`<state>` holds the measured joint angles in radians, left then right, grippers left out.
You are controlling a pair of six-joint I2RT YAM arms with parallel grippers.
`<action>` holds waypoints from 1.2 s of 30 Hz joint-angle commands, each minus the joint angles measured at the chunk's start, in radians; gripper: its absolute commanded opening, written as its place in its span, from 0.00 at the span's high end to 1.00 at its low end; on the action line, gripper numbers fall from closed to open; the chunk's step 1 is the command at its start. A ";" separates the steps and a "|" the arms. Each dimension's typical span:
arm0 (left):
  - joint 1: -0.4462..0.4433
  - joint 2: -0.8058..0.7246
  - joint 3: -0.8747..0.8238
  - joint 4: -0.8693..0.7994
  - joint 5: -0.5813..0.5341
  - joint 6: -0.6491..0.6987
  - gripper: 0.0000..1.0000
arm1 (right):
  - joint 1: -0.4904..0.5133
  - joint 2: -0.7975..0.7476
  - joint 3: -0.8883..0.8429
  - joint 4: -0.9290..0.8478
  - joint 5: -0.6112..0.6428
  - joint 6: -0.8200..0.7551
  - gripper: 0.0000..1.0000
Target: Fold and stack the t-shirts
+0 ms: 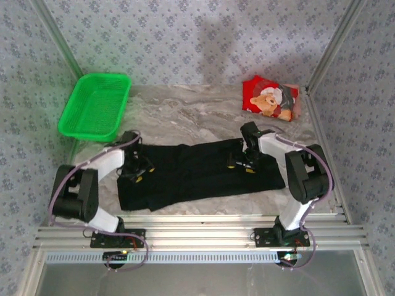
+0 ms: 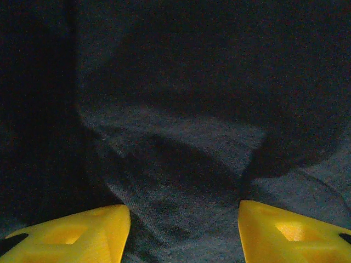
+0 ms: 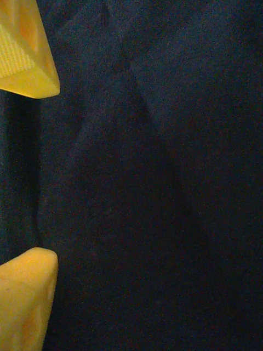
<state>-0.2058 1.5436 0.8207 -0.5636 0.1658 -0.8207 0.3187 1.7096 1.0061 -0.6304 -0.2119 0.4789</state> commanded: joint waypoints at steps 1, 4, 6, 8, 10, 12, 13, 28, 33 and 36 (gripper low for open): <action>-0.010 0.175 0.093 0.092 -0.048 -0.002 0.45 | 0.013 -0.003 -0.090 0.017 0.078 0.091 0.20; -0.010 0.328 0.257 0.091 -0.050 0.021 0.45 | 0.055 -0.039 -0.153 0.056 0.066 0.154 0.20; -0.013 0.452 0.408 0.064 -0.037 0.046 0.47 | 0.074 -0.079 -0.206 0.084 0.056 0.236 0.20; -0.017 0.569 0.566 0.024 -0.025 0.071 0.47 | 0.089 -0.127 -0.259 0.113 0.049 0.310 0.20; -0.019 0.678 0.731 -0.021 -0.015 0.092 0.47 | 0.109 -0.174 -0.297 0.132 0.048 0.381 0.19; -0.020 0.783 0.906 -0.064 -0.017 0.117 0.47 | 0.142 -0.213 -0.326 0.146 0.049 0.465 0.19; -0.020 0.831 0.983 -0.083 -0.015 0.128 0.47 | 0.160 -0.225 -0.337 0.161 0.048 0.506 0.19; -0.027 1.504 2.005 -0.092 0.279 0.010 0.46 | 0.518 -0.174 -0.314 0.483 0.136 1.126 0.18; -0.040 1.500 2.038 0.072 0.349 -0.069 0.39 | 0.525 -0.110 -0.307 0.682 0.062 1.205 0.18; -0.043 1.439 2.109 0.061 0.372 -0.081 0.35 | 0.508 -0.135 -0.253 0.651 -0.009 1.134 0.17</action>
<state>-0.2386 2.9665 2.8975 -0.4835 0.5064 -0.8593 0.8341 1.5658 0.7219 0.0330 -0.1471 1.6043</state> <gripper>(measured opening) 0.647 0.826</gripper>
